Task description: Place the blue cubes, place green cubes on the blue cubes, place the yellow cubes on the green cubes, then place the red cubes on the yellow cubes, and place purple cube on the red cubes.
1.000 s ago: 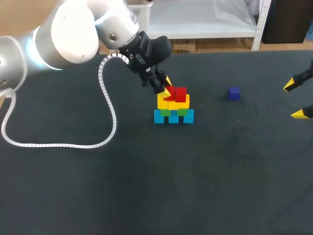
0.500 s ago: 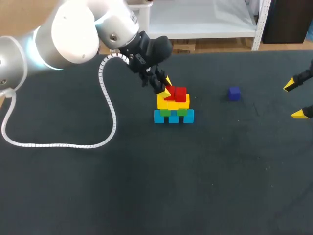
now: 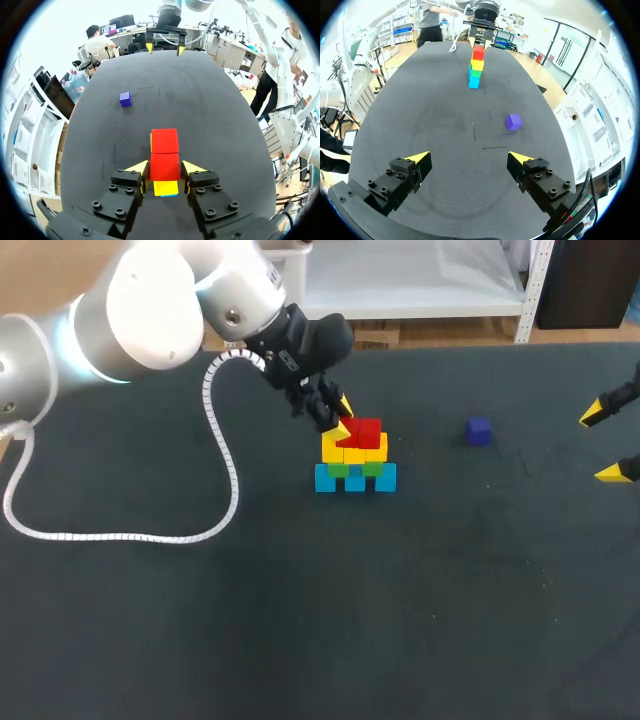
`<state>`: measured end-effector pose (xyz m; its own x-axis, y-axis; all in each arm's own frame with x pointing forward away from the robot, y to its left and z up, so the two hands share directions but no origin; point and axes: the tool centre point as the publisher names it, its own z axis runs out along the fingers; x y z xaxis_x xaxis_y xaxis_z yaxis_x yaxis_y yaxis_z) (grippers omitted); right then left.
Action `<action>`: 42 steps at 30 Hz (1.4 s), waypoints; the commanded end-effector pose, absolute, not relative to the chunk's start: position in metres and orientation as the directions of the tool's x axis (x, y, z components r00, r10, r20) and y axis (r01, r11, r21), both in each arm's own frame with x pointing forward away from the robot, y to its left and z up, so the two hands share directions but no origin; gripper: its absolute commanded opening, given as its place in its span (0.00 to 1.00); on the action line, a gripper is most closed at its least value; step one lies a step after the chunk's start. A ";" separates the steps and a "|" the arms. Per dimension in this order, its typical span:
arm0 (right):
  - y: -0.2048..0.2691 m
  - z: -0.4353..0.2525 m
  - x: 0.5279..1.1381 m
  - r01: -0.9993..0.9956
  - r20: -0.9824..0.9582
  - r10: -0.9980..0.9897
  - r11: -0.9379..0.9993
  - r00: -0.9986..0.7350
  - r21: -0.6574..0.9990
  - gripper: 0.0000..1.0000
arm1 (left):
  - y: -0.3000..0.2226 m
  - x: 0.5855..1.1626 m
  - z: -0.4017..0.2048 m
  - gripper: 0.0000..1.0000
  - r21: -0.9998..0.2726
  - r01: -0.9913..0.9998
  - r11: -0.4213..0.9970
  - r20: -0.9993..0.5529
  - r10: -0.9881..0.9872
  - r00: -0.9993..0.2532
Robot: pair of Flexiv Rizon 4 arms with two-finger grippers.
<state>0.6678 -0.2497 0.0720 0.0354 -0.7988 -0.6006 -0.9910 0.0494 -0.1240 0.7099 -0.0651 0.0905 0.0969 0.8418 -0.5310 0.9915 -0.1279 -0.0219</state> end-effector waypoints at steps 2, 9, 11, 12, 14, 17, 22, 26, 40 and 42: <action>-0.250 0.072 0.668 -0.991 -0.602 -0.798 0.049 0.036 -0.124 1.00 | -0.066 0.713 0.090 0.45 -0.028 0.991 -0.130 -0.528 0.844 0.096; -0.250 0.072 0.668 -0.991 -0.602 -0.798 0.049 0.036 -0.124 1.00 | -0.064 0.713 0.092 0.81 -0.020 0.992 -0.122 -0.522 0.848 0.094; -0.250 0.072 0.668 -0.991 -0.602 -0.798 0.049 0.036 -0.124 1.00 | -0.060 0.713 0.096 1.00 -0.003 0.993 -0.115 -0.522 0.848 0.097; -0.250 0.072 0.668 -0.991 -0.602 -0.798 0.049 0.036 -0.124 1.00 | -0.057 0.712 0.099 1.00 0.000 0.994 -0.112 -0.516 0.851 0.096; -0.250 0.072 0.668 -0.991 -0.602 -0.798 0.049 0.036 -0.124 1.00 | -0.049 0.710 0.107 1.00 0.028 0.993 -0.115 -0.517 0.848 0.113; -0.250 0.072 0.668 -0.991 -0.602 -0.798 0.049 0.036 -0.124 1.00 | -0.031 0.704 0.118 1.00 0.033 0.991 -0.130 -0.534 0.836 0.127; -0.250 0.072 0.668 -0.991 -0.602 -0.798 0.049 0.036 -0.124 1.00 | 0.011 0.691 0.129 1.00 -0.001 0.991 -0.137 -0.582 0.806 0.111; -0.250 0.072 0.668 -0.991 -0.602 -0.798 0.049 0.036 -0.124 1.00 | 0.041 0.682 0.133 1.00 0.039 0.977 -0.209 -0.629 0.755 0.186; -0.250 0.072 0.668 -0.991 -0.602 -0.798 0.049 0.036 -0.124 1.00 | 0.133 0.673 0.148 1.00 0.086 0.960 -0.268 -0.628 0.733 0.261; -0.250 0.072 0.668 -0.991 -0.602 -0.798 0.049 0.036 -0.124 1.00 | 0.148 0.672 0.148 1.00 0.067 0.976 -0.209 -0.610 0.765 0.206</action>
